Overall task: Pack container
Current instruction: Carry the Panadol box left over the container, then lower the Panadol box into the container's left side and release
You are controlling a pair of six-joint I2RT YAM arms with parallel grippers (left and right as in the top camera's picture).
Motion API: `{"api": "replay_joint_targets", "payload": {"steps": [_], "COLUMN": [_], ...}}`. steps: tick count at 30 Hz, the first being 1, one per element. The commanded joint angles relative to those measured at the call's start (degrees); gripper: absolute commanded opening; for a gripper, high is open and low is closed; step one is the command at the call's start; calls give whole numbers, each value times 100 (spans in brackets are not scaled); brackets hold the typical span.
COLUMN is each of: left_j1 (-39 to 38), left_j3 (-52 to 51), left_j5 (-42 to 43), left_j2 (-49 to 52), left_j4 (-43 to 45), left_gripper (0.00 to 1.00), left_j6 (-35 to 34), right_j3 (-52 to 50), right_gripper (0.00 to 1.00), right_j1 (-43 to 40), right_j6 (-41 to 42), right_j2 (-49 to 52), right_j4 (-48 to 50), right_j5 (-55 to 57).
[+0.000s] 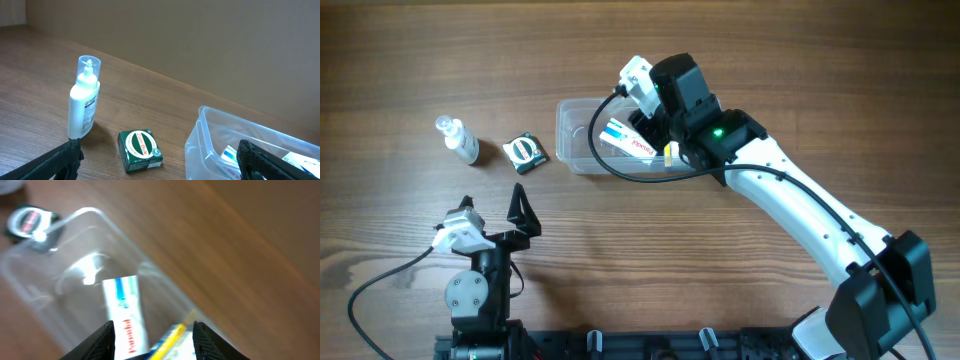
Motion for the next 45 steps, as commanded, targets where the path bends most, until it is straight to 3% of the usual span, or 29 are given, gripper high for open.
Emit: {"api": "replay_joint_targets", "payload": {"steps": [1,14,23,30,45], "left_j1": [-28,-28,-28,-28,-28], "left_j3": [-15,-15,-15,-15,-15], "left_j5": [-37,-37,-37,-37,-37], "left_j2": [-42,-42,-42,-42,-42], "left_j4": [-4,-4,-4,-4,-4], "left_gripper": [100,100,100,100,100], "left_j6": [96,96,96,96,96], "right_j3": [142,2529,2638,2638,2632], "right_gripper": [51,37,34,8,4], "right_j1": [15,13,15,15,33], "right_j6": [979,1294,1292,1425,1174], "right_j2": [44,282,1460,2153,2601], "right_j4": [-306,-2979,-3244,-3204,-2988], "right_j5": [-881,-1012,-1657,-1821,-1497]}}
